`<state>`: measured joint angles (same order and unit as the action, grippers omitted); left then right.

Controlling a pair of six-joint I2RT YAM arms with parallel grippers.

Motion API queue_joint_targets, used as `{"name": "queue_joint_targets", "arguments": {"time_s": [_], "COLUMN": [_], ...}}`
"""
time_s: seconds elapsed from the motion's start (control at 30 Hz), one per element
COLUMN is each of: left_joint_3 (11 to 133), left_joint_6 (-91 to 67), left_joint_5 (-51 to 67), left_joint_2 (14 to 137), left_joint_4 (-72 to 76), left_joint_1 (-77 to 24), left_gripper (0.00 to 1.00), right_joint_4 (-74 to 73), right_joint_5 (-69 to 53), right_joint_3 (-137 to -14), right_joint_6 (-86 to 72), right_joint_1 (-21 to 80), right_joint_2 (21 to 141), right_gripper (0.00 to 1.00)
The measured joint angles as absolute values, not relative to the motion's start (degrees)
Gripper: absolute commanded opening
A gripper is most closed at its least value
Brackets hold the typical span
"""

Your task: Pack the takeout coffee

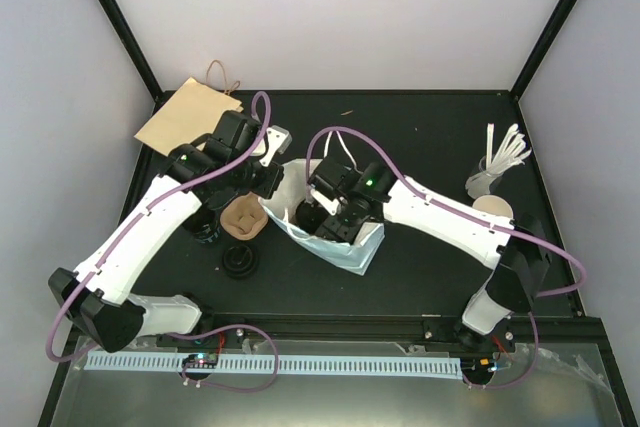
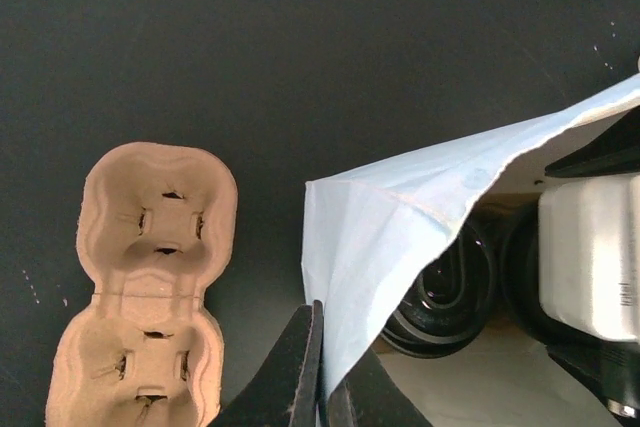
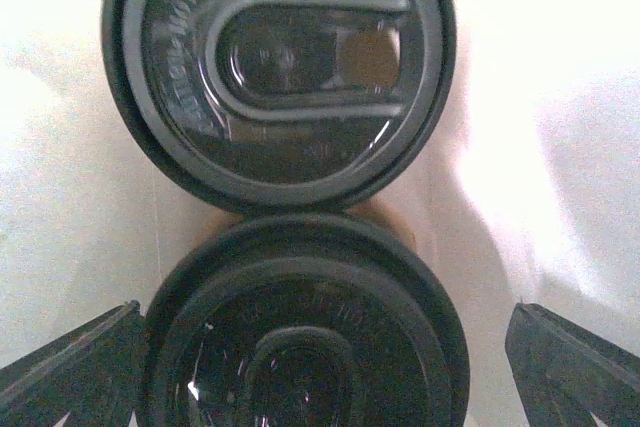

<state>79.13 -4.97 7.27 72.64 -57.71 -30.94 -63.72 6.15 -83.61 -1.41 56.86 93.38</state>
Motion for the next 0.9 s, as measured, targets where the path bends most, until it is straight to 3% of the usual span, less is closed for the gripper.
{"name": "queue_joint_targets", "arguments": {"time_s": [0.63, 0.9], "left_joint_3": [81.8, 82.5], "left_joint_6": [-7.1, -8.9], "left_joint_5": [5.4, 4.2], "left_joint_2": [77.1, 77.5], "left_joint_4": [-60.7, -61.0], "left_joint_1": [-35.7, -35.7], "left_gripper": [0.02, 0.02], "right_joint_4": [-65.1, -64.8], "right_joint_5": [7.0, 7.6], "right_joint_3": [-91.5, -91.5], "right_joint_6": [-4.6, -5.7], "right_joint_1": [56.8, 56.8], "right_joint_2": [93.3, 87.6], "right_gripper": [1.0, 1.0]}}
